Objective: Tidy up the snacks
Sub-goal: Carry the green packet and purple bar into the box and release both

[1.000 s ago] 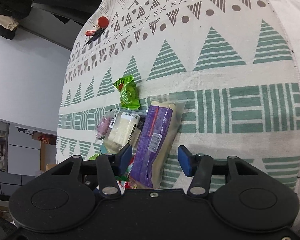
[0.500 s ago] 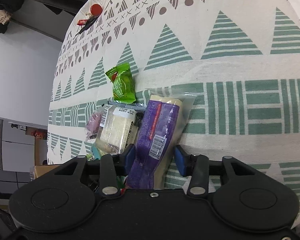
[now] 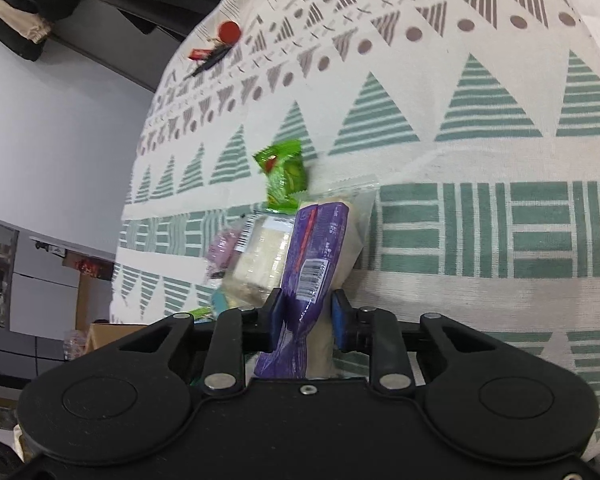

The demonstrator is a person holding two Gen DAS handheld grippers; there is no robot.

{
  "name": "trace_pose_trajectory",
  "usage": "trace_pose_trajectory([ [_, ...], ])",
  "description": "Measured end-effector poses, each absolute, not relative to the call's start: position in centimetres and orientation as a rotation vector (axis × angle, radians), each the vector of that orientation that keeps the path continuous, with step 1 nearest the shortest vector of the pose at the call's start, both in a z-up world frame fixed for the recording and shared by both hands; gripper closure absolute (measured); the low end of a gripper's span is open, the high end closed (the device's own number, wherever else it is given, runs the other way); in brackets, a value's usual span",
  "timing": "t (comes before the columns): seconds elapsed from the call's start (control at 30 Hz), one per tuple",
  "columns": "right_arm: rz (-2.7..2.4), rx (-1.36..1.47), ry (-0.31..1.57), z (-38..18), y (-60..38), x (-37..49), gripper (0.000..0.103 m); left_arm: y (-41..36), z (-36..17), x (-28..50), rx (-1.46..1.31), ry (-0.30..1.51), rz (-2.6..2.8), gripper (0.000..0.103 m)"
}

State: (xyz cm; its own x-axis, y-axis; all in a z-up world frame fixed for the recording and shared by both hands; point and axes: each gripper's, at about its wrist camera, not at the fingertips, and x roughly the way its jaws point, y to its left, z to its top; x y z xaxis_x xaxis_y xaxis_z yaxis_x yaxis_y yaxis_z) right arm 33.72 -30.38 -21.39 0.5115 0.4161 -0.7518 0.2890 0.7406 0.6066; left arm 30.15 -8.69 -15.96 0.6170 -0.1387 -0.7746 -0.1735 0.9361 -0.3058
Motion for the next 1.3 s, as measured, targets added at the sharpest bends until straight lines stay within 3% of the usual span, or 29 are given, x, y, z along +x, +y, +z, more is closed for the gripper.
trace_pose_trajectory([
  [0.7,0.312,0.762,0.942,-16.4,-27.4,30.8,0.080,-4.7,-8.8,23.7,-0.338,0.789,0.145,0.065],
  [1.3,0.533,0.636,0.895,-13.3,-20.4,29.1,0.080,1.2,-6.7,20.4,-0.368,0.745,0.235,0.065],
])
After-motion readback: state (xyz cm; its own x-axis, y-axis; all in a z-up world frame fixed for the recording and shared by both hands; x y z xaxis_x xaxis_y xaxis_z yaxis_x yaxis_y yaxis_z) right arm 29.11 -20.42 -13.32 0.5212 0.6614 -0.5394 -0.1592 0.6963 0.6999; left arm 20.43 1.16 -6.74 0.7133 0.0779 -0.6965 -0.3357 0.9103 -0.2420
